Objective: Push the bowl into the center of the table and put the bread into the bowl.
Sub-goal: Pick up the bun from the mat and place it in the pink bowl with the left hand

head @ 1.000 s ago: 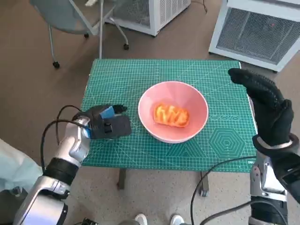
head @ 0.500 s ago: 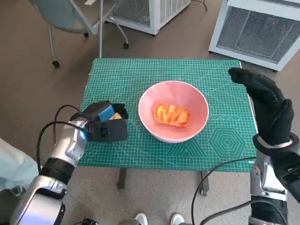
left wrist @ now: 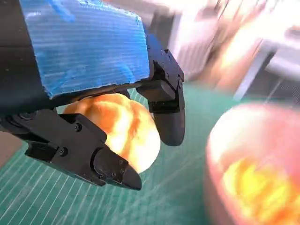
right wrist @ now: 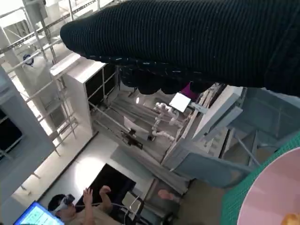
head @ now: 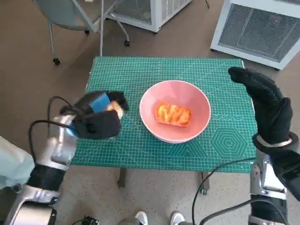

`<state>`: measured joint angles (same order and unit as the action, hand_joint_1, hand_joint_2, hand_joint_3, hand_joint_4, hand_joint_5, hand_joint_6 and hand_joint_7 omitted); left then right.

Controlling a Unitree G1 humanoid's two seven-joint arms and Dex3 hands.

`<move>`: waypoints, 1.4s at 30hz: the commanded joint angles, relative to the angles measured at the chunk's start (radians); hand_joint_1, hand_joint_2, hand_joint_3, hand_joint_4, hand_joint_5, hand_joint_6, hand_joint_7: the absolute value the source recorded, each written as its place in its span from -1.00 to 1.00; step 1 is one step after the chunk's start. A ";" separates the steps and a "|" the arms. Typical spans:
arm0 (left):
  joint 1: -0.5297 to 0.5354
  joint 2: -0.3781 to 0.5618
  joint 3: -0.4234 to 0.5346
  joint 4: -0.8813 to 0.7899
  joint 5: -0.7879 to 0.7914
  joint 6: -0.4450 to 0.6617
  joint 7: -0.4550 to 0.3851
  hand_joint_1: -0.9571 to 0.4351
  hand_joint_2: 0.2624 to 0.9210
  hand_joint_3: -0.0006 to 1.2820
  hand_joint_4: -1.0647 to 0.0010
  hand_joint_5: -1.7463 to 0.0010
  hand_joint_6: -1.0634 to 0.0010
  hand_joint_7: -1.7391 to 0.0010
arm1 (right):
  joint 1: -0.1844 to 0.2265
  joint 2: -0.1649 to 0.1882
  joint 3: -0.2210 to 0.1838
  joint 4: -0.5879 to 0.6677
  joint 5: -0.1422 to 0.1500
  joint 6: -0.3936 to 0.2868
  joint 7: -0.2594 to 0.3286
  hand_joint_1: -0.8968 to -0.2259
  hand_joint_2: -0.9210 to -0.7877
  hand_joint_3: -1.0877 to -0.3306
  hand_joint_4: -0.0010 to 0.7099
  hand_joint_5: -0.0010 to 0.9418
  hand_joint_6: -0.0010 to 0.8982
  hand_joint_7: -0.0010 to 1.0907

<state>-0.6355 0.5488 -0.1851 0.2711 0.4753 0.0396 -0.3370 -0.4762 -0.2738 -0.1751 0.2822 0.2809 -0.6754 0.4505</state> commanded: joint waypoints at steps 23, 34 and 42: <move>-0.187 -0.188 -0.091 -0.002 0.062 -0.174 0.198 0.38 0.95 -0.96 -0.46 -0.38 -0.39 -0.05 | -0.009 -0.013 0.005 0.045 -0.026 -0.024 0.008 -0.19 -1.00 0.01 -0.75 -0.99 -1.00 -0.31; -0.282 -0.295 -0.164 0.223 0.079 -0.320 0.263 0.38 0.98 -0.95 -0.46 -0.25 -0.22 -0.29 | 0.010 -0.009 0.006 0.022 -0.030 -0.020 -0.004 -0.21 -1.00 -0.01 -0.75 -1.00 -1.00 -0.31; -0.309 -0.332 -0.202 0.359 0.074 -0.307 0.188 0.26 0.91 -0.88 0.19 0.58 0.28 0.44 | 0.030 -0.011 0.003 -0.008 -0.031 -0.009 -0.016 -0.25 -1.00 -0.02 -0.77 -1.00 -1.00 -0.32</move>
<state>-0.9268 0.2206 -0.3727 0.5906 0.5481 -0.2765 -0.1176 -0.4812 -0.2777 -0.1721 0.2829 0.2658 -0.6997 0.4409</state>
